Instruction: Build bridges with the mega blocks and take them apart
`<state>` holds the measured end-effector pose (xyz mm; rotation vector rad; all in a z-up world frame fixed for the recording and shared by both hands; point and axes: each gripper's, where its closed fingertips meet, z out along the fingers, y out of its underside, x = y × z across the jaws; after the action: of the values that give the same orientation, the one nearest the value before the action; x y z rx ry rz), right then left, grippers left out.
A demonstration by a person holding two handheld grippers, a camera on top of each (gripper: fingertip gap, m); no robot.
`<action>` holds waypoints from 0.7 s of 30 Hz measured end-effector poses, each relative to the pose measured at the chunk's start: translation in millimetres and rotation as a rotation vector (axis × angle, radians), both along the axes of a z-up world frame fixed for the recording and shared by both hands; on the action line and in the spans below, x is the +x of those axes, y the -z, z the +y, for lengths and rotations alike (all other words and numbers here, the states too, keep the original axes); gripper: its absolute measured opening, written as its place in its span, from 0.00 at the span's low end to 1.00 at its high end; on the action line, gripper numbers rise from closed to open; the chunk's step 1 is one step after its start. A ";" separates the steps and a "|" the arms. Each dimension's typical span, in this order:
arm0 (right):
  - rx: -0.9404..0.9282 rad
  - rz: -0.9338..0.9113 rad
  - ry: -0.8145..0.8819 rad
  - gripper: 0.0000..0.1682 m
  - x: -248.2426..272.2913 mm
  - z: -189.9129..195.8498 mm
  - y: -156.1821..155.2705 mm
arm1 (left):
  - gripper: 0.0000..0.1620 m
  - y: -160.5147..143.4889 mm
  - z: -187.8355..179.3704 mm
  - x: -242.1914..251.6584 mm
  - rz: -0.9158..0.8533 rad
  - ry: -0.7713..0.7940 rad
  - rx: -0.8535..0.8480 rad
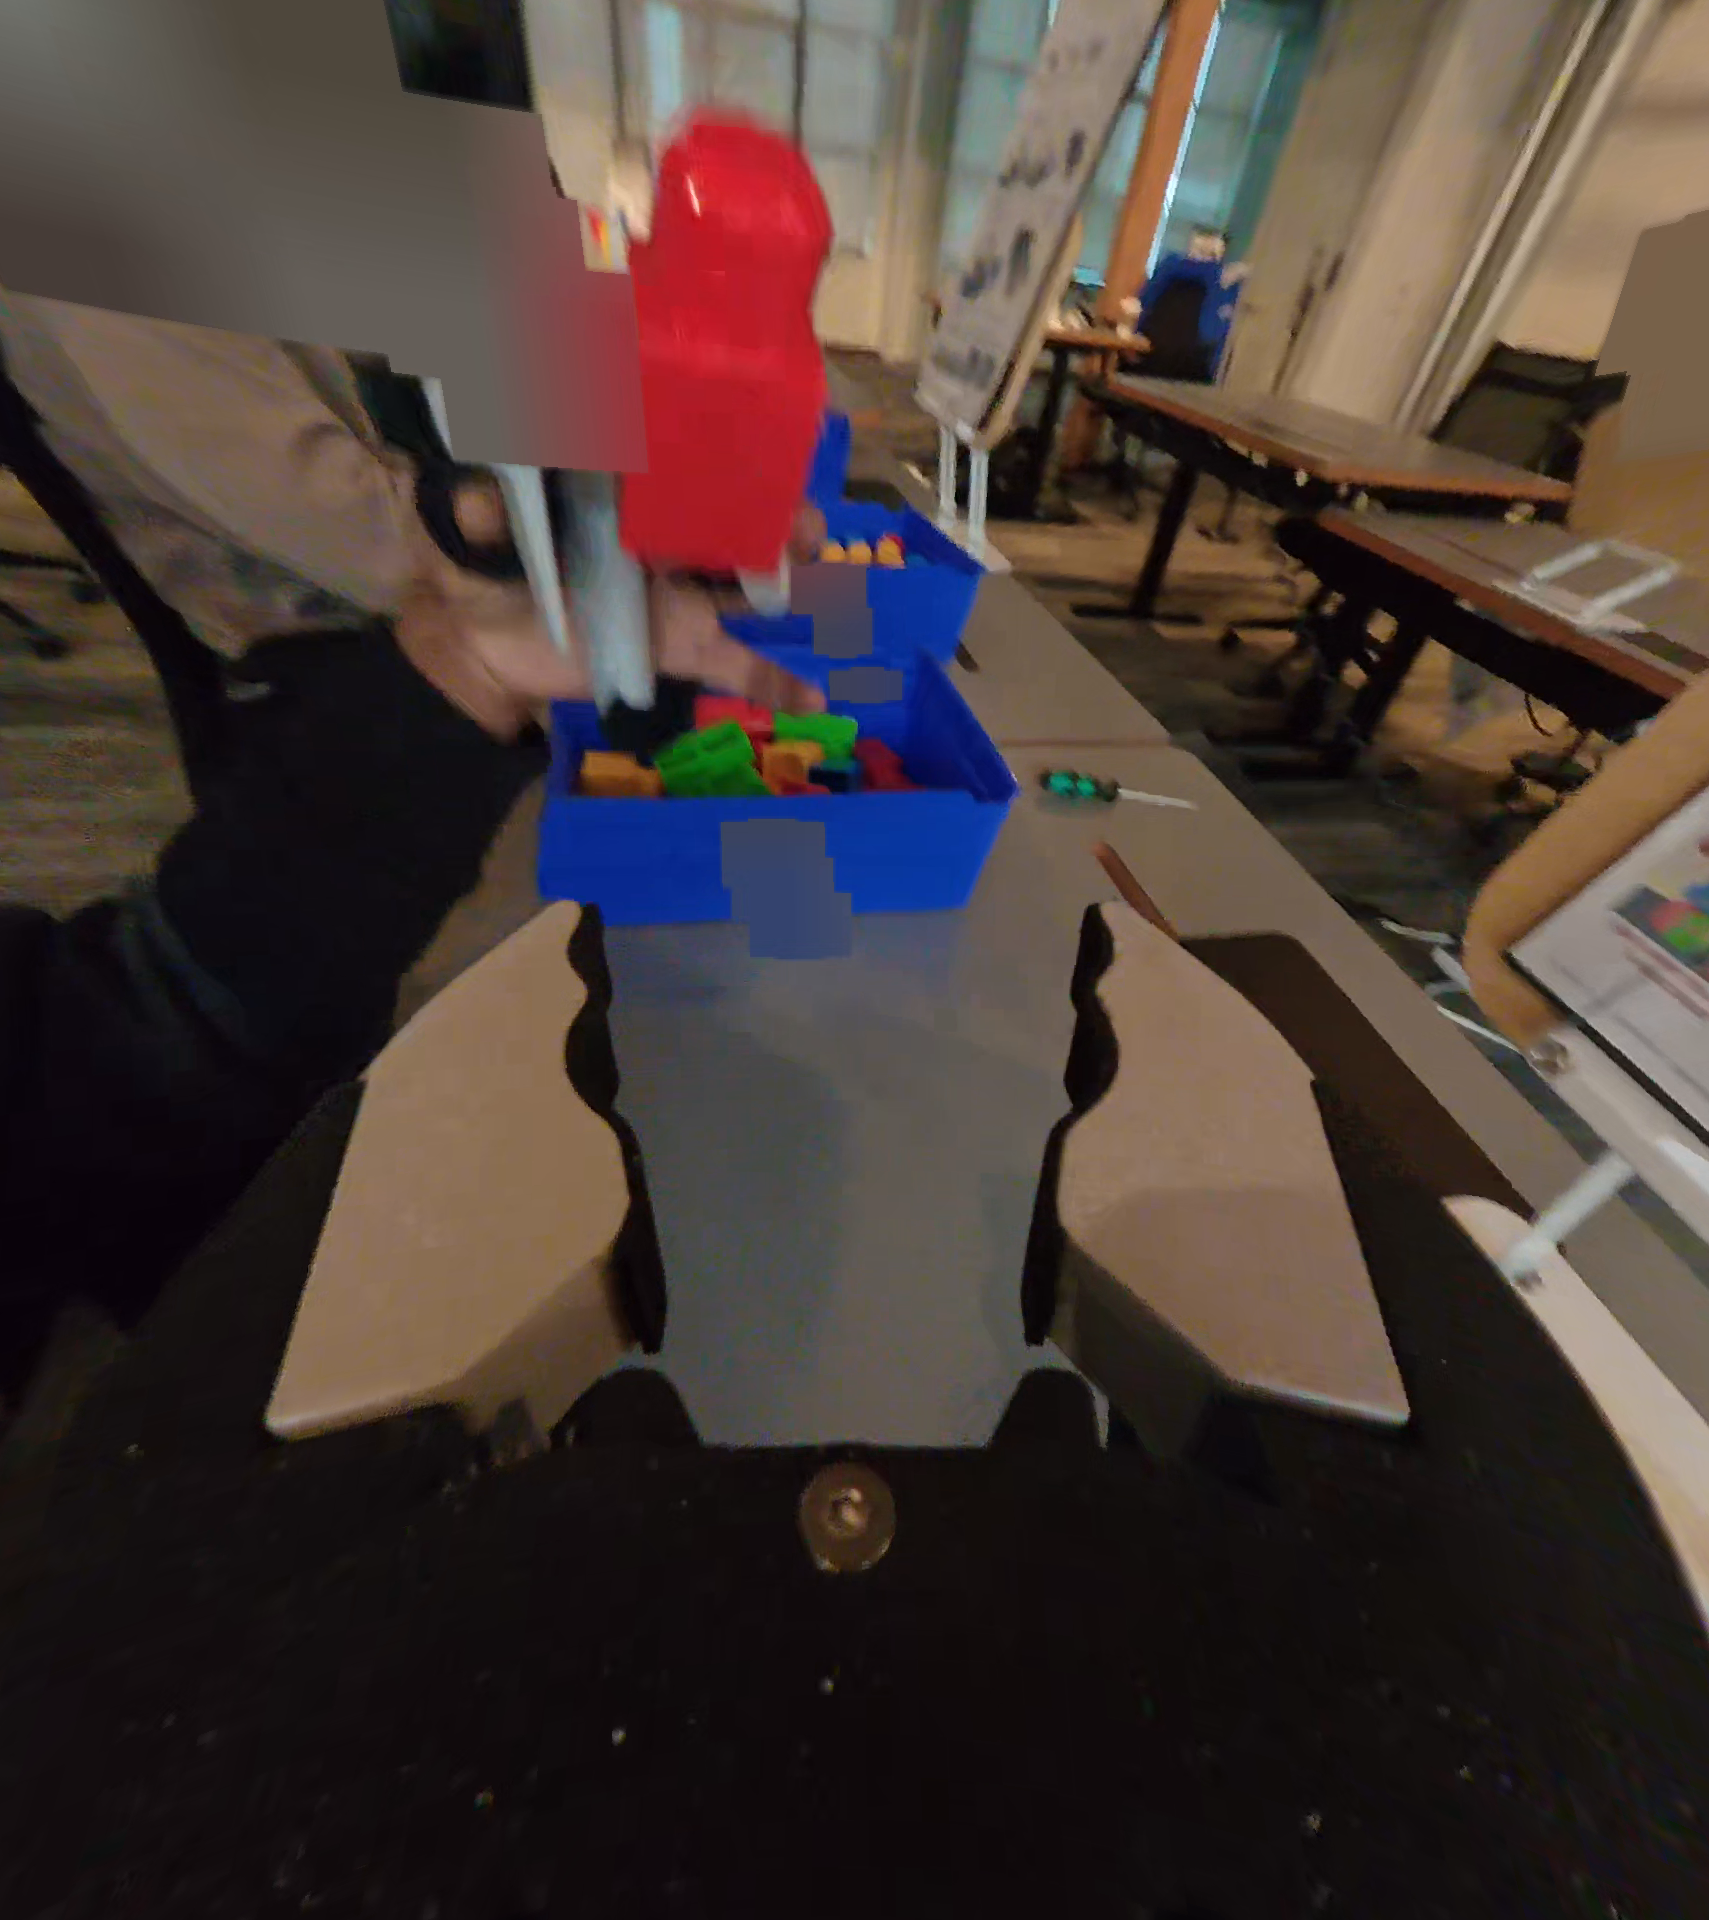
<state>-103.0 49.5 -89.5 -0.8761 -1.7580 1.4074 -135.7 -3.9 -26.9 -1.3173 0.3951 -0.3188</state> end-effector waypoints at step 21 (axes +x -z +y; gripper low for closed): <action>-0.112 0.098 -0.145 0.16 26.9 -2.7 -27.8 | 0.22 57.2 49.6 59.2 0.112 0.199 -0.242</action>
<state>-76.1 46.8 -61.7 -0.7366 -1.7108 1.6280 -76.5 45.7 -84.1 -1.5398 0.5991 -0.4720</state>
